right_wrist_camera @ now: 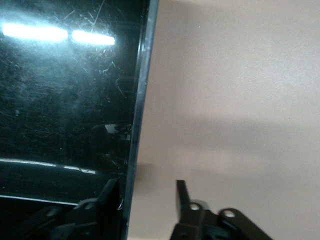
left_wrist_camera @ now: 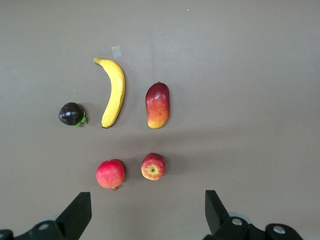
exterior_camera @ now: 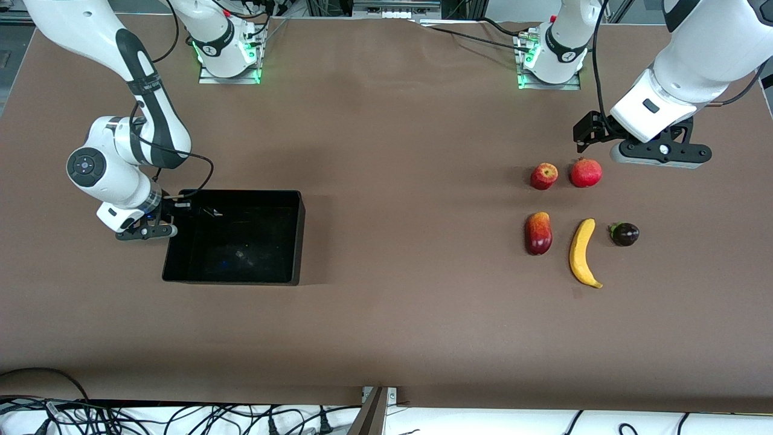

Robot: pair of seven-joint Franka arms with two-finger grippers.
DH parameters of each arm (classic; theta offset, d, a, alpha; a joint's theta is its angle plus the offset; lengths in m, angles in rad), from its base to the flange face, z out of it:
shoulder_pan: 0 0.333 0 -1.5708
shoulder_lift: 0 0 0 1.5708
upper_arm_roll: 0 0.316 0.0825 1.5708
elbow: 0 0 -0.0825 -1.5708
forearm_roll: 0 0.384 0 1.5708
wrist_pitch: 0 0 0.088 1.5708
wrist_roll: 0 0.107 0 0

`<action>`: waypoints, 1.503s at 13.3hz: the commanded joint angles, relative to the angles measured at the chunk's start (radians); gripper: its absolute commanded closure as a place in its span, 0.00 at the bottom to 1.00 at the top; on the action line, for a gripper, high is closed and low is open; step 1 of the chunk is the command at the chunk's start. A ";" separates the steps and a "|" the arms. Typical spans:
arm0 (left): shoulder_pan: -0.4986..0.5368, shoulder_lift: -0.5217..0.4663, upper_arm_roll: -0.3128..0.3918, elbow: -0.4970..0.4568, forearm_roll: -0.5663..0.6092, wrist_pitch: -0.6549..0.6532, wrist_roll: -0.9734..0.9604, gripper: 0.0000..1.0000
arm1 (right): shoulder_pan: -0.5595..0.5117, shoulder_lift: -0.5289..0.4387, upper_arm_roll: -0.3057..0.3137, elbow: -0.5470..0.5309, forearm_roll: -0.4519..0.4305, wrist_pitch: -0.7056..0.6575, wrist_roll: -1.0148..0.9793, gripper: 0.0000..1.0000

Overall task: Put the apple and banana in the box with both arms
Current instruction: 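Push the black box with the right gripper toward the fruits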

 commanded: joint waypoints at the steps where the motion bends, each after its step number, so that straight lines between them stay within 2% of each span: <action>1: 0.002 0.016 0.003 0.033 -0.020 -0.024 0.007 0.00 | -0.012 -0.017 0.007 0.000 -0.003 0.004 -0.005 1.00; 4: 0.002 0.016 0.003 0.033 -0.020 -0.022 0.007 0.00 | -0.006 -0.033 0.029 0.011 -0.006 -0.017 -0.011 1.00; 7: 0.005 0.017 0.003 0.034 -0.020 -0.021 0.007 0.00 | 0.008 -0.040 0.117 0.117 0.003 -0.148 -0.001 1.00; 8: 0.004 0.017 0.003 0.034 -0.020 -0.021 0.007 0.00 | 0.040 -0.040 0.142 0.155 0.009 -0.188 0.014 1.00; 11: 0.007 0.017 0.005 0.034 -0.020 -0.019 0.007 0.00 | 0.212 -0.021 0.144 0.290 0.055 -0.282 0.210 1.00; 13: 0.009 0.017 0.005 0.034 -0.022 -0.021 0.007 0.00 | 0.343 0.050 0.144 0.397 0.055 -0.310 0.397 1.00; 17: 0.005 0.017 0.003 0.034 -0.020 -0.021 0.007 0.00 | 0.563 0.266 0.147 0.633 0.092 -0.298 0.707 1.00; 20: 0.007 0.019 0.003 0.034 -0.020 -0.021 0.007 0.00 | 0.654 0.386 0.147 0.769 0.094 -0.252 0.827 1.00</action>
